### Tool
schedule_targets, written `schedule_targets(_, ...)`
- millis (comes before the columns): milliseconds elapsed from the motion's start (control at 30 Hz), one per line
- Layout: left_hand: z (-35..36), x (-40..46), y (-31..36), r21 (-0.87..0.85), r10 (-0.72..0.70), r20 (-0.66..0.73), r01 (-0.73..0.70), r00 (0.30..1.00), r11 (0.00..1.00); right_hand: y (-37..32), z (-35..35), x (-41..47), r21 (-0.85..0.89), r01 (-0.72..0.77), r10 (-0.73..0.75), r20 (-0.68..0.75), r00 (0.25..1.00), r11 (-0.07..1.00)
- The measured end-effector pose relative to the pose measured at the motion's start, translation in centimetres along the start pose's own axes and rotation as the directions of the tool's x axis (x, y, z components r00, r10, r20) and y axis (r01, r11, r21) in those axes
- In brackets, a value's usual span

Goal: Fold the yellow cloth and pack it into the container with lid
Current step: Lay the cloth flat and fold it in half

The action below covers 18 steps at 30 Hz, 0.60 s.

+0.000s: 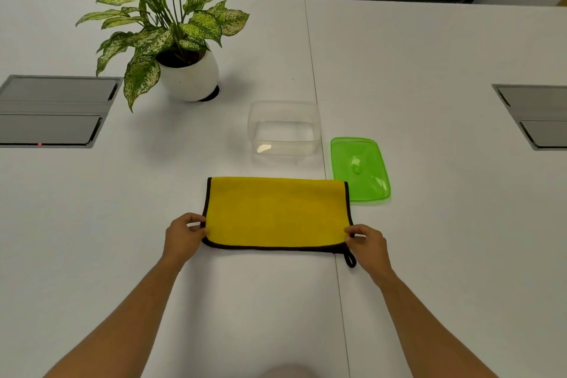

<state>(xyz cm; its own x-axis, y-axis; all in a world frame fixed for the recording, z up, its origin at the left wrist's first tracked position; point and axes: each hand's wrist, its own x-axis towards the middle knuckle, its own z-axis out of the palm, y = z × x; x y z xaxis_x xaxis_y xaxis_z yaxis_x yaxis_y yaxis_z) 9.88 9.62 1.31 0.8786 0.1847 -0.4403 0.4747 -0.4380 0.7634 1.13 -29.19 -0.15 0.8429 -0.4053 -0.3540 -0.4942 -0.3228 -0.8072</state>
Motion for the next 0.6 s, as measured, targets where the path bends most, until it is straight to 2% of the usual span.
schedule_targets(167, 0.6, 0.3, -1.3, 0.023, -0.058, -0.050, 0.059, 0.997, 0.998, 0.4, 1.0, -0.5, 0.005, -0.042, 0.043, -0.056, 0.998, 0.999)
schedule_targets(300, 0.8, 1.0, -2.0, -0.078, -0.089, -0.089, 0.082, 0.992, 0.994, 0.3, 1.0, -0.6, 0.040, -0.064, 0.067, -0.088, 0.994, 0.997)
schedule_targets(467, 1.0, 2.0, -0.9, -0.245, -0.071, -0.129, 0.037, 0.989, 0.969, 0.3, 0.5, -0.5, 0.136, -0.091, 0.101, -0.069, 0.992, 0.986)
schedule_targets(600, 1.5, 2.8, -0.2, -0.230, -0.046, -0.172, 0.005, 0.984, 0.973, 0.3, 0.6, -0.5, 0.106, -0.087, 0.093, -0.056, 0.994, 0.991)
